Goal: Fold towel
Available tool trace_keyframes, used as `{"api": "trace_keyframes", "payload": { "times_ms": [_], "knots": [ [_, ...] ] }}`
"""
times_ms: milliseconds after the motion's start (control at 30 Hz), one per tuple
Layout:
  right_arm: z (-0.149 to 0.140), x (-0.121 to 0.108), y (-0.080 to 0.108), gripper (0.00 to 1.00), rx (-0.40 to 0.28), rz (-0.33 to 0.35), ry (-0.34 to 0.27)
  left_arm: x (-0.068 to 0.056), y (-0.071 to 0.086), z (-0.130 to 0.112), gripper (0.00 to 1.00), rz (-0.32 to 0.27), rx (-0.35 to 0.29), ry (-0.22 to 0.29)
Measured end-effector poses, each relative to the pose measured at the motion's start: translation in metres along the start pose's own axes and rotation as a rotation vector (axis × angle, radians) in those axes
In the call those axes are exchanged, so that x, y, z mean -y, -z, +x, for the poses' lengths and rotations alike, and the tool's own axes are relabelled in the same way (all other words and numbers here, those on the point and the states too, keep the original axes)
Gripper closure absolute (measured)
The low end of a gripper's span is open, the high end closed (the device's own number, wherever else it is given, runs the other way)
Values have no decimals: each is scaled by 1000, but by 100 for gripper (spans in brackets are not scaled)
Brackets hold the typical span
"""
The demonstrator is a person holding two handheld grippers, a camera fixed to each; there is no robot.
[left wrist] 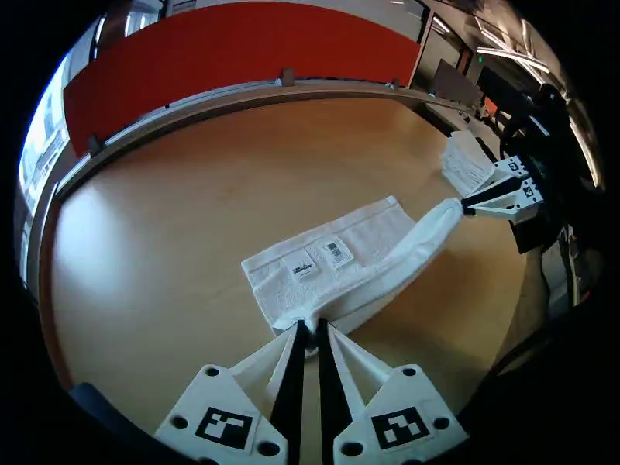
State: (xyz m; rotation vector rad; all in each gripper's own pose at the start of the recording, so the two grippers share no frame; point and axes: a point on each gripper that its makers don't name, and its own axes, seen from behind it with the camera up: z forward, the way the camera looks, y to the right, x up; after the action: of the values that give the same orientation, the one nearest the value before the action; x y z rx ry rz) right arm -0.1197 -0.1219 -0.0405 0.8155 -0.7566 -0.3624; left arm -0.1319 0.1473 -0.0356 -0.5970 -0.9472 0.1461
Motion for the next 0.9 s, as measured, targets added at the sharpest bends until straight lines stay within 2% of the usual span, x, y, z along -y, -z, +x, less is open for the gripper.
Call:
{"api": "trace_keyframes", "payload": {
  "times_ms": [300, 667, 900],
  "knots": [
    [-5, -10, -17, 98, 23, 2, 4, 9, -21, -2, 89, 7, 14, -19],
    [-20, -19, -37, 98, 57, 10, -29, 22, -49, -6, 88, 23, 41, -13],
    [-26, -24, -46, 97, 60, 4, -49, 26, -59, -5, 86, 37, 47, -24]
  ]
}}
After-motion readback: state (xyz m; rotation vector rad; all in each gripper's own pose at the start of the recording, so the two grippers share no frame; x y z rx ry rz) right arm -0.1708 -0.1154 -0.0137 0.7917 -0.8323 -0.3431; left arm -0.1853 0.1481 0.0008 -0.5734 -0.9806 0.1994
